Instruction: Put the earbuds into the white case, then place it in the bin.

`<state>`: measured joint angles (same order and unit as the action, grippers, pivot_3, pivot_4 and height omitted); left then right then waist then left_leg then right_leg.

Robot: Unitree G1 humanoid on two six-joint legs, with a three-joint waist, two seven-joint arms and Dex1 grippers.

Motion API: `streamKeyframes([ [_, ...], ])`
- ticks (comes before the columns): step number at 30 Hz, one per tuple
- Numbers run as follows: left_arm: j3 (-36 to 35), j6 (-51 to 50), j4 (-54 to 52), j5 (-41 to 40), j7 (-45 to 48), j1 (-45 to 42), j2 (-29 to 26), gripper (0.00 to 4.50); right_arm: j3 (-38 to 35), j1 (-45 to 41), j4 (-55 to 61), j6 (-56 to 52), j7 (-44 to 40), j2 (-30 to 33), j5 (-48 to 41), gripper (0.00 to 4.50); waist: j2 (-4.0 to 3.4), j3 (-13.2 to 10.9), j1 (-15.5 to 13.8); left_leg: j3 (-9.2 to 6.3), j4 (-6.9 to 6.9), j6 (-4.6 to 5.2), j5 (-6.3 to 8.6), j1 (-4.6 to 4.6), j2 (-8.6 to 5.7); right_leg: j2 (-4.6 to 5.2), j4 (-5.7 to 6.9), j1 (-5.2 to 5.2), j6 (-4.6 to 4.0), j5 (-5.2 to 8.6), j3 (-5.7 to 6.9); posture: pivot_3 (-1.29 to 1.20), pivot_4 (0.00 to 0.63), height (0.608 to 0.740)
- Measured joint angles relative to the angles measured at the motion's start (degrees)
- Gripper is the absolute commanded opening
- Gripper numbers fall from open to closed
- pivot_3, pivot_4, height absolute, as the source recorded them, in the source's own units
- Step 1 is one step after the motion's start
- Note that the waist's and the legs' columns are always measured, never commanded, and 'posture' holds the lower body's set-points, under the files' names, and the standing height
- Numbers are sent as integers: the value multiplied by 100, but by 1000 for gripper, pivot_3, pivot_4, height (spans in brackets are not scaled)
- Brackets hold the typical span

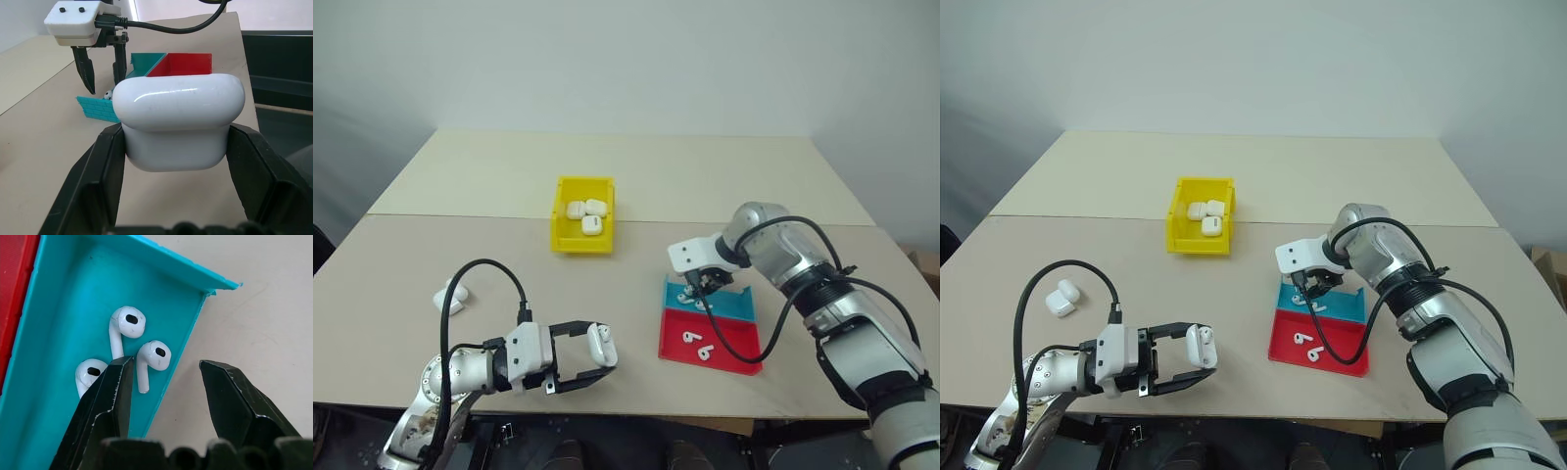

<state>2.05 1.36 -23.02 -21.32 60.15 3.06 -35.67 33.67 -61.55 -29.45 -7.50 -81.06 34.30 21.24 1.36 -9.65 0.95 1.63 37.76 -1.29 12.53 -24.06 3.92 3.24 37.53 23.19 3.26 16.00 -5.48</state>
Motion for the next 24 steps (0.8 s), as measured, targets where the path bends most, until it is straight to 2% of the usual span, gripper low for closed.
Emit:
streamKeyframes([
  [2, 0, 0, 0, 8, -3, -1, 0, 2782, 0, 19, 0, 20, -6, 1, 0, 2244, 0, 0, 2, 0, 0, 0, 0, 0, 0, 0, 0, 0, 0, 0, 0, 0, 150, 740],
  [14, 0, 0, 1, 87, -8, -40, 12, 2782, -20, 73, 54, 98, -5, 0, 0, 2244, 0, 0, 2, 0, 0, 0, 0, 2, 0, 0, 2, -1, 0, 0, 0, 0, 150, 740],
  [18, 0, 0, 2, 91, -22, -50, 24, 2782, -20, 73, 54, 135, -26, 0, 0, 1399, 0, 0, 3, 0, 0, 0, 0, 2, 0, 0, 2, -1, 0, 0, 0, 0, 150, 740],
  [24, 1, 0, 2, 92, -38, -51, 33, 2782, -20, 78, 58, 197, -51, 1, 0, 1399, 0, 0, 2, 0, 1, 0, 0, 2, 0, 0, 2, -1, 0, 0, -1, 0, 150, 740],
])
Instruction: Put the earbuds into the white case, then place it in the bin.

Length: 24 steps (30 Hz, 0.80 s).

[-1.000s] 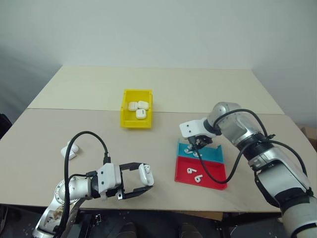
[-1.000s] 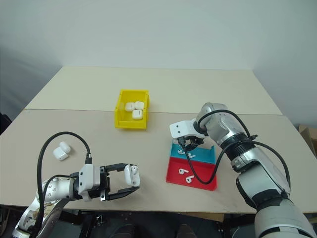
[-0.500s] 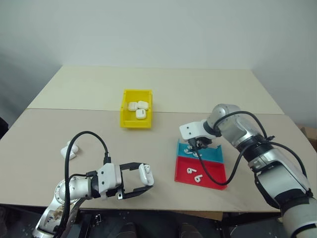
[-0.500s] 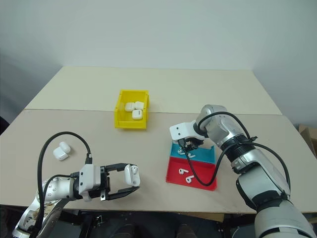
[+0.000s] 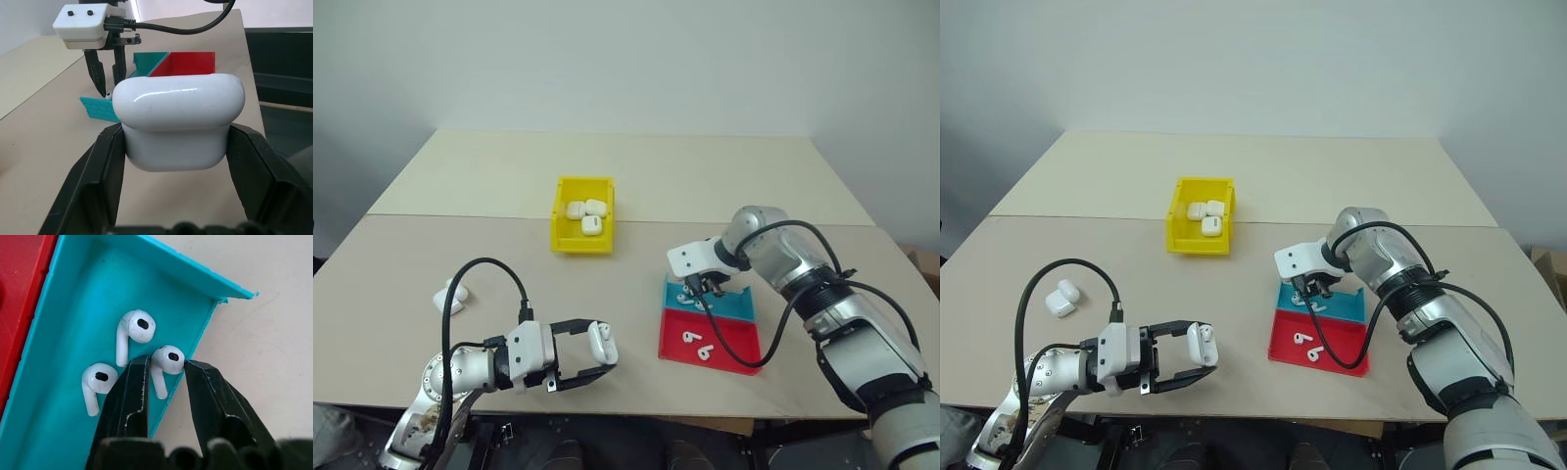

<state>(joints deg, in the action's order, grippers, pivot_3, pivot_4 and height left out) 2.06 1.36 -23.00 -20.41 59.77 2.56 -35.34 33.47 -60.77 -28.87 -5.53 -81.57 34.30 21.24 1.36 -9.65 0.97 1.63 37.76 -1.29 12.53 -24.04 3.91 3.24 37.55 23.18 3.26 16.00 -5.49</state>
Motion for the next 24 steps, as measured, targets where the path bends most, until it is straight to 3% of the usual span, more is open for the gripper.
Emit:
streamKeyframes([
  [16, 9, 5, 0, 4, -11, -7, 9, 2782, 0, 39, 30, 41, 38, 7, 24, 1399, 0, 0, -1, 0, 0, 0, 0, 1, 0, 0, 1, 0, 0, 0, 0, 0, 150, 740],
  [19, 21, 50, 12, 6, -14, -10, 33, 2782, -1, 41, 35, 59, 29, 12, 25, 829, 0, 0, -1, 0, 0, 0, 0, 1, 0, 0, 1, -1, 0, 0, 0, 0, 150, 740],
  [24, 34, 124, 38, 7, -16, -44, 45, 2782, -1, 48, 57, 115, 18, 16, 34, 829, 0, 0, 0, 0, 0, 0, 0, 2, 0, 0, 2, -1, 0, 0, 0, 0, 150, 740],
])
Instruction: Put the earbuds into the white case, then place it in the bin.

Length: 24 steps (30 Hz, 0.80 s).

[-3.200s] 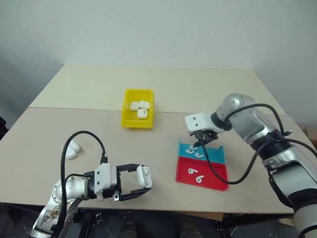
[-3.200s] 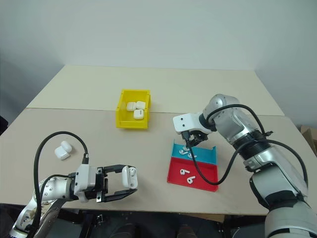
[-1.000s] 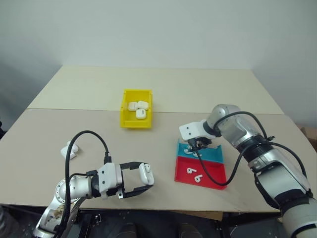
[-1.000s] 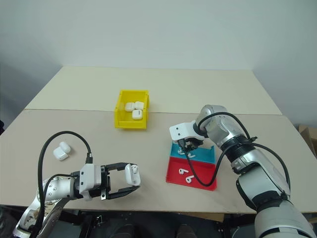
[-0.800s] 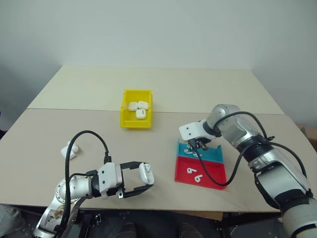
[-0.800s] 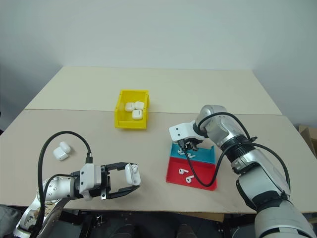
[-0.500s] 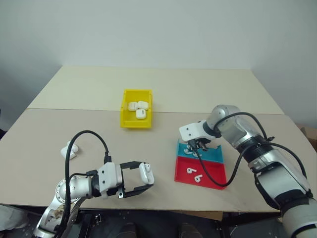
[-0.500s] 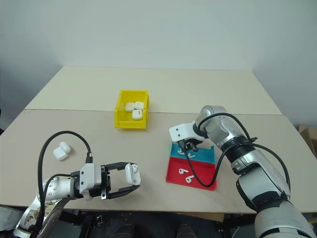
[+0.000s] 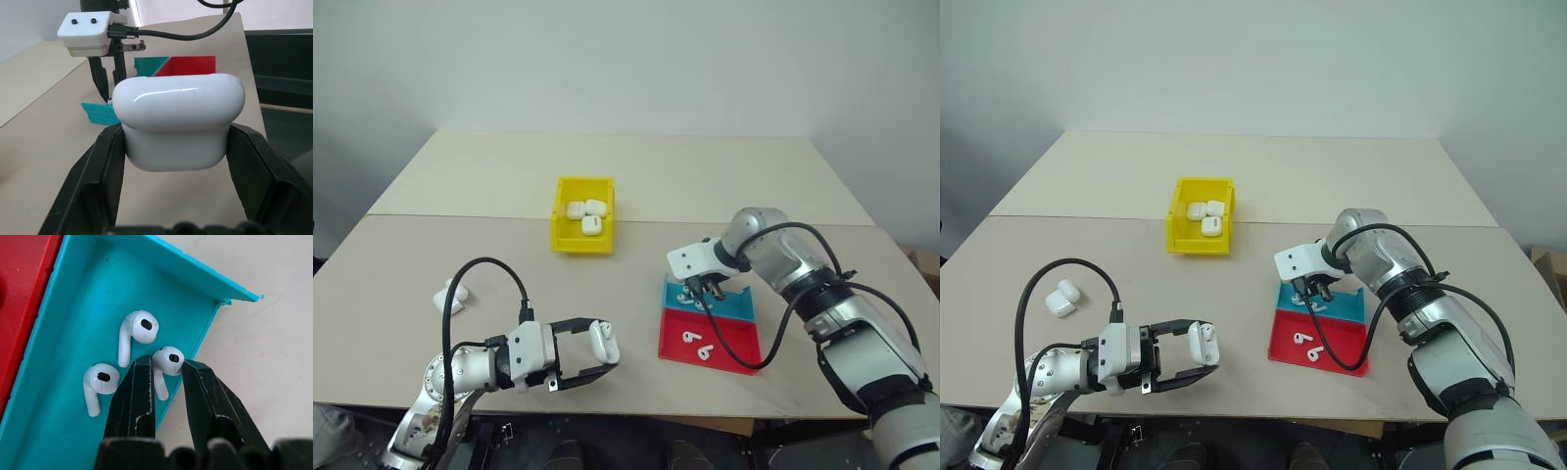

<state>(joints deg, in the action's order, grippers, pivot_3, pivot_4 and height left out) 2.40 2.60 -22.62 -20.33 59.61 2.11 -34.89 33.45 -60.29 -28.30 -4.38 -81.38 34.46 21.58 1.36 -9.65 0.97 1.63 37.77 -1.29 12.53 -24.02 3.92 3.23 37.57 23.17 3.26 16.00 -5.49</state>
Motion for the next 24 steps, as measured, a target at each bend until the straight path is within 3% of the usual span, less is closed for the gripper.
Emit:
streamKeyframes([
  [8, 0, 2, 9, -2, -7, -6, 6, 2782, -28, 15, 32, -6, 50, 1, 17, 829, 0, 0, -1, 0, 0, 0, 0, 0, 0, 0, 0, 0, 0, 0, 0, 0, 150, 740],
  [12, -27, -55, -14, -178, -33, -221, 37, 2782, -452, 100, 477, -480, 66, 137, -211, 829, 0, 0, -17, 0, 0, 0, 0, -2, 0, 1, 1, 1, 0, 0, 0, 0, 150, 740],
  [18, -71, -428, -165, -701, -142, -694, 149, 2782, -2185, 547, 2625, -2662, 180, 504, -1427, 829, 0, 0, -52, -7, 3, 0, 0, -7, 0, 1, 1, -1, 1, 0, 3, 0, 150, 740],
  [24, 126, -852, -170, -1055, -244, -1441, 490, 2782, -4747, 1483, 5307, -5316, 576, 270, -3644, 829, 3, 2, -77, -14, 7, 0, 0, -5, -2, -3, 2, -11, 2, 0, 5, 0, 150, 740],
])
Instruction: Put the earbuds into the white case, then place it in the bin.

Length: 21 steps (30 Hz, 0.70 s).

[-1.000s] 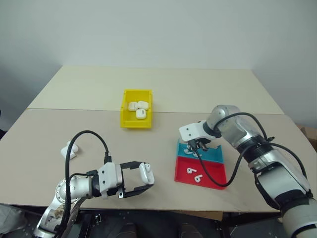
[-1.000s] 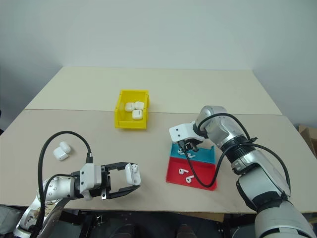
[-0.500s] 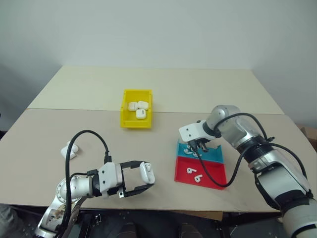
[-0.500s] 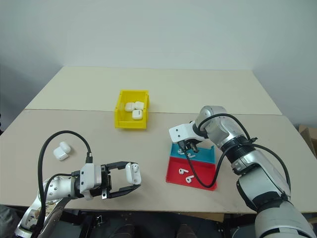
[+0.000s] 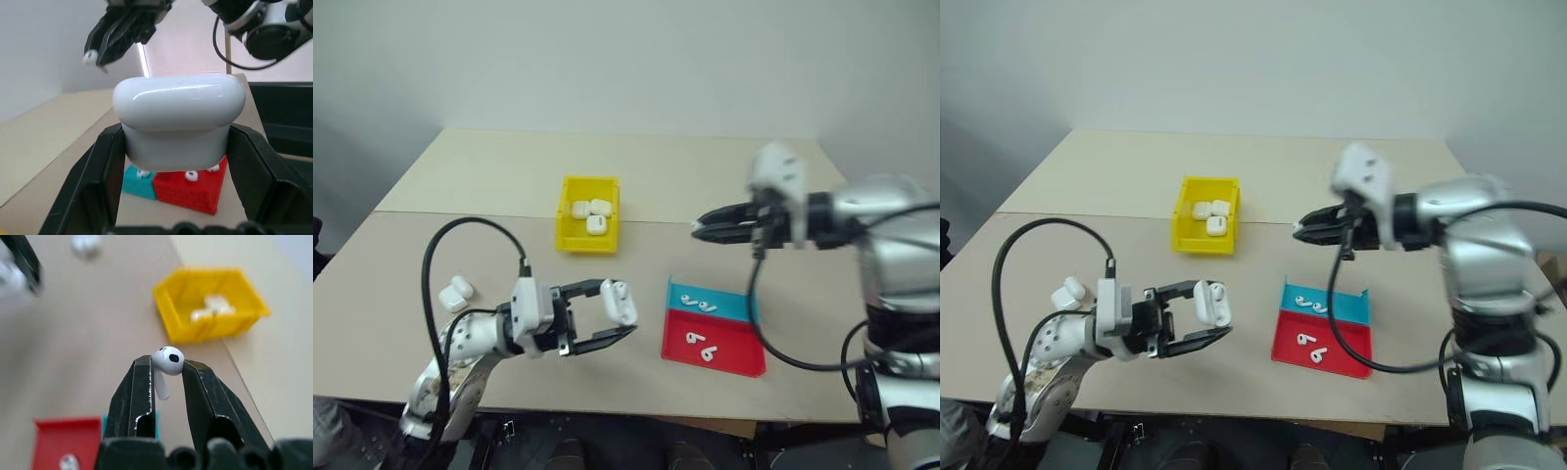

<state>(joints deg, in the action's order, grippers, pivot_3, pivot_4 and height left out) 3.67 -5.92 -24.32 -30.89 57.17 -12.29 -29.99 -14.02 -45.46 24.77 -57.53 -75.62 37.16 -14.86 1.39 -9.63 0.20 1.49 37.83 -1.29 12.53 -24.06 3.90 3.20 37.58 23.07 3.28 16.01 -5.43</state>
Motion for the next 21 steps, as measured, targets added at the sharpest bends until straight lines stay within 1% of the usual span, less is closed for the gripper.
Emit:
streamKeyframes([
  [2, 125, -96, 52, -45, -15, -298, 155, 2782, -821, 252, 758, -608, 263, -412, -818, 829, 1, 3, -3, -3, 2, 0, 0, 3, -1, -1, 1, -4, 0, 0, 0, 0, 150, 740],
  [4, 242, -225, 108, -104, 28, -590, 293, 2782, -1446, 529, 1347, -1085, 621, -804, -1540, 829, 2, 4, 8, -4, 2, 0, 0, 6, -3, -1, 2, -7, 1, 0, -1, 0, 150, 740],
  [5, 256, -270, 140, -132, 39, -679, 332, 2782, -1598, 593, 1519, -1238, 776, -943, -1791, 829, 1, 5, 29, -4, 2, 0, 0, 7, -3, -1, 5, -6, 1, 0, -2, 0, 150, 740],
  [8, 310, -466, 315, -291, 103, -1058, 474, 2782, -2226, 626, 2034, -1677, 1616, -1622, -2817, 829, 0, 5, 86, -8, 1, 0, -1, 12, -3, -4, 11, -6, 1, 0, -4, 0, 150, 740],
  [9, 323, -530, 344, -312, 110, -1174, 510, 2782, -2320, 652, 2136, -1748, 1907, -1807, -3186, 829, 0, 5, 94, -9, 1, 0, -1, 12, -4, -5, 13, -7, 1, 0, -4, 0, 150, 740],
  [13, 368, -647, 423, -337, 204, -1286, 585, 2782, -2236, 1092, 2352, -1753, 2839, -2054, -4225, 829, 0, 6, 93, -10, 0, 0, -1, 10, -5, -3, 5, -10, 2, 1, -3, 0, 150, 740],
  [18, 423, -690, 512, -332, 251, -1348, 692, 2782, -1742, 1607, 2445, -1493, 3573, -2031, -4776, 829, 0, 6, 90, -13, 0, 0, -1, 8, -5, -3, 4, -8, 2, 1, -2, 0, 150, 740],
  [21, 419, -742, 504, -404, 249, -1406, 703, 2782, -1346, 1958, 2443, -1164, 3880, -1737, -4958, 829, 0, 6, 93, -14, 0, 0, -1, 8, -5, -4, 1, -10, 3, 2, -2, 0, 150, 740],
])
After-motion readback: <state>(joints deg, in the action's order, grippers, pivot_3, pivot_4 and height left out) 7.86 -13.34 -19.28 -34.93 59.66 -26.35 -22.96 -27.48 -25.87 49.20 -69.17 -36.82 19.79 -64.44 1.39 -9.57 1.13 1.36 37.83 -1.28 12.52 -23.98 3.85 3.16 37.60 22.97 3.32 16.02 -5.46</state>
